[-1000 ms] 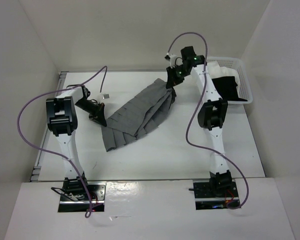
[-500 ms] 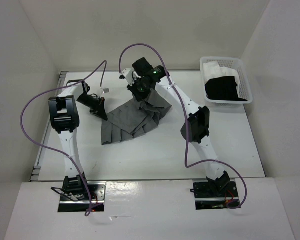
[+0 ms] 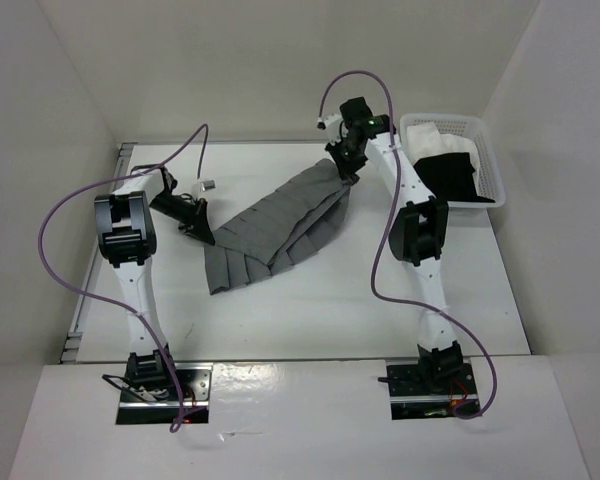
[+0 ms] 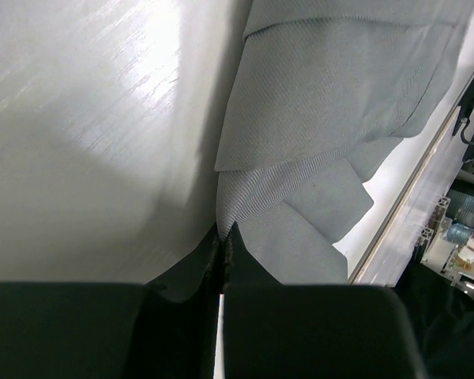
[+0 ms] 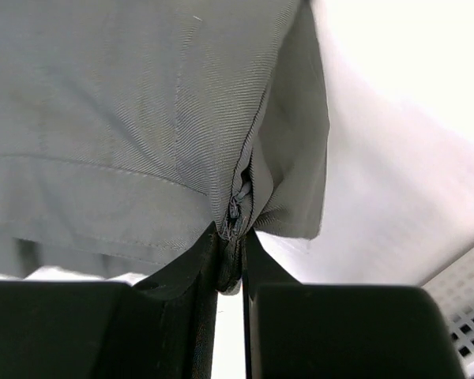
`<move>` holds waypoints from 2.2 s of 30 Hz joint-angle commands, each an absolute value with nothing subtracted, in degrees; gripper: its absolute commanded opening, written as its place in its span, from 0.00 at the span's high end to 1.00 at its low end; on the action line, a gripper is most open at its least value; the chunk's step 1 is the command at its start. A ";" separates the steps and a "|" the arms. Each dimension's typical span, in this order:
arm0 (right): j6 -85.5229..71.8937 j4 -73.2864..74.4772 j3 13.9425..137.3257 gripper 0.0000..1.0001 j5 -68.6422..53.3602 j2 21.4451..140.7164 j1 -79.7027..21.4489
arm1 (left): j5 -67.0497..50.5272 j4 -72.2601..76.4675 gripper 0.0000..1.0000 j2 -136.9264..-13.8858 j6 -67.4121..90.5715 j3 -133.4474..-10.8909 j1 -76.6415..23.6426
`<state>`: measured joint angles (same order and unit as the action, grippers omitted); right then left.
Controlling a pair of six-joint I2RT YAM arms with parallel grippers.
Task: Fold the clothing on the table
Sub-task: Fold the skirt
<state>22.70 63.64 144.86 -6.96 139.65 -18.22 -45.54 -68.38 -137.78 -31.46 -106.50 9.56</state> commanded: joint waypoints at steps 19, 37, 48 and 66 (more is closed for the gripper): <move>17.49 57.74 147.90 0.17 2.31 138.95 -16.61 | -40.43 -66.36 0.98 -137.29 -33.57 -104.58 10.46; 20.83 62.67 160.22 0.01 -12.40 155.38 -19.07 | -39.90 -63.98 0.98 -131.75 -33.05 -95.89 10.46; 20.83 63.27 162.07 0.01 -9.49 160.05 -17.93 | -38.85 -63.46 0.98 -130.61 -32.52 -95.27 10.46; 18.55 56.45 129.86 0.01 -6.87 140.21 -20.99 | -33.41 -46.06 0.98 -126.66 -14.69 -94.58 10.99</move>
